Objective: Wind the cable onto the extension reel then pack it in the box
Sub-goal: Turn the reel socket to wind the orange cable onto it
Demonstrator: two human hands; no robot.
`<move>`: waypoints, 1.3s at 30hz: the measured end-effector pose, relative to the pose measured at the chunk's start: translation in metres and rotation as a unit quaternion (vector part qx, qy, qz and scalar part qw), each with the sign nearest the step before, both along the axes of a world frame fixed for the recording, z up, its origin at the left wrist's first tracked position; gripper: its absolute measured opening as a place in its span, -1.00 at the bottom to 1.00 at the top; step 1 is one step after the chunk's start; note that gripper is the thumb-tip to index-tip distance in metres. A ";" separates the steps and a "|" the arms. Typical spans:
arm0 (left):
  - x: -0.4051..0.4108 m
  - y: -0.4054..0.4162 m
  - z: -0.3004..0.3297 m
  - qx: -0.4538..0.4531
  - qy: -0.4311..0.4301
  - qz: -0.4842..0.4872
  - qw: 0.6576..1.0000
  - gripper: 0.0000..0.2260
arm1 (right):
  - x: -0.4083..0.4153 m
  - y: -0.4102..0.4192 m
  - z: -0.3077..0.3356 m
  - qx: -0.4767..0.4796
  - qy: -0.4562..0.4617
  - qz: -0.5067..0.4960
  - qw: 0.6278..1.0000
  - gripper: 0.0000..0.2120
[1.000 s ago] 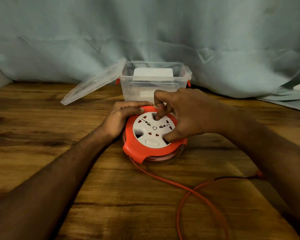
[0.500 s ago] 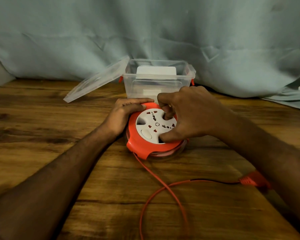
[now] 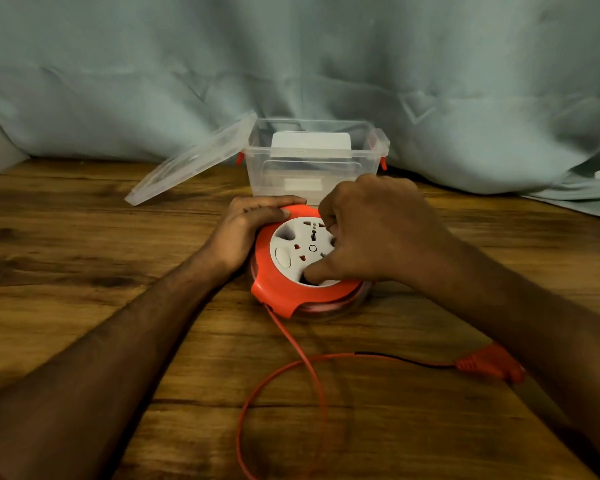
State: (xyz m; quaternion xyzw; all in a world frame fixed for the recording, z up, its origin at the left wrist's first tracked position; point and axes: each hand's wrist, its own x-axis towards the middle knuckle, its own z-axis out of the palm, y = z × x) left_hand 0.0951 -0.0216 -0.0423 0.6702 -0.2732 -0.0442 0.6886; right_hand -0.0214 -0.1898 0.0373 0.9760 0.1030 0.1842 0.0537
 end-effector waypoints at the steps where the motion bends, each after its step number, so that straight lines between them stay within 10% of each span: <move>1: 0.000 0.000 0.000 -0.001 0.000 -0.002 1.000 -0.61 | 0.000 0.002 -0.002 0.002 -0.006 -0.005 1.000 -0.41; 7: 0.000 0.000 0.000 -0.011 -0.002 -0.009 1.000 -0.63 | -0.003 0.006 -0.008 0.017 -0.017 -0.022 0.999 -0.29; 20: -0.003 -0.002 0.000 -0.043 -0.007 -0.019 0.999 -0.65 | 0.009 -0.008 -0.008 0.066 0.034 0.069 0.995 -0.73; 27: -0.001 -0.002 0.001 -0.029 0.004 -0.009 1.000 -0.63 | 0.013 -0.029 0.006 -0.001 0.146 0.094 0.985 -0.38; 39: -0.004 -0.004 0.002 -0.037 0.006 -0.047 0.998 -0.63 | 0.014 -0.032 0.004 -0.026 0.144 0.085 0.986 -0.36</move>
